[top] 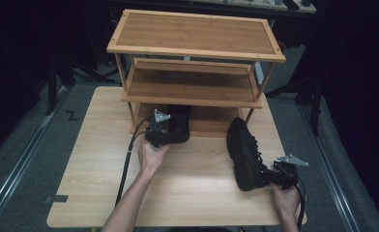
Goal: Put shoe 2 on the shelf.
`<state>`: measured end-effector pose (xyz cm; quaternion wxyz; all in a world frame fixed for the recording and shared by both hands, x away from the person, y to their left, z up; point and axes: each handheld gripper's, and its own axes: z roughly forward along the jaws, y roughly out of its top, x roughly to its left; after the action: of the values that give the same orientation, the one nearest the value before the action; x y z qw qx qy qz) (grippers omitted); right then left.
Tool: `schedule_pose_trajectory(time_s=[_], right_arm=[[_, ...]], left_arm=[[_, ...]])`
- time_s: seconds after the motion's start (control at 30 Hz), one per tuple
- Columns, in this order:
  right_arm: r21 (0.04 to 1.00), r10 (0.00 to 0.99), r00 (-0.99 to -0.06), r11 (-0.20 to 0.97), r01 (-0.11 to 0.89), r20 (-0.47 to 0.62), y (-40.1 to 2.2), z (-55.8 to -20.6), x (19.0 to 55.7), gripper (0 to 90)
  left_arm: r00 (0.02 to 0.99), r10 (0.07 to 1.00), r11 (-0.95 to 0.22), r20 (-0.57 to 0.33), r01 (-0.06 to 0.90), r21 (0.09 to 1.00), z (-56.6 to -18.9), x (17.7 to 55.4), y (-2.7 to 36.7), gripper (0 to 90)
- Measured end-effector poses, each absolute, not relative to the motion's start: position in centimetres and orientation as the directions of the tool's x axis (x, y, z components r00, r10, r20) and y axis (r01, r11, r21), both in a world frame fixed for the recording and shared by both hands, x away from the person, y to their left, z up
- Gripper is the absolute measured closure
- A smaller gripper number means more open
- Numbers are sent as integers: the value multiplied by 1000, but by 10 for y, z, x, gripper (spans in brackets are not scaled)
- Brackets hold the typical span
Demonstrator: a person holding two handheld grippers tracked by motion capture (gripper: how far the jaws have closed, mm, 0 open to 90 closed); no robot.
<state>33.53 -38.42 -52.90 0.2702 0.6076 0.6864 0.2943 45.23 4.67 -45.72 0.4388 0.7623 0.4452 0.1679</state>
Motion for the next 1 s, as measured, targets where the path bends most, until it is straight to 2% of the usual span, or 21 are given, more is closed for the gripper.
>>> schedule_pose_trajectory(time_s=[0.17,0.5,0.7,0.87,1.0], right_arm=[[732,993,-115,88,676,-13,-384,-529,335,420],[732,993,-113,88,675,-15,-384,-529,336,426],[732,995,-103,77,677,-10,-384,-529,336,417],[722,994,-111,88,686,-16,-386,-528,336,397],[718,994,-105,75,692,-3,-388,-527,335,392]], left_arm=[[534,833,-196,-146,530,825,-463,440,65,357],[558,819,-224,-136,529,818,-479,412,100,280],[551,816,-205,-175,559,804,-500,402,118,224],[530,833,-229,-155,587,776,-517,396,125,221],[522,840,-244,-150,610,754,-525,394,131,255]])
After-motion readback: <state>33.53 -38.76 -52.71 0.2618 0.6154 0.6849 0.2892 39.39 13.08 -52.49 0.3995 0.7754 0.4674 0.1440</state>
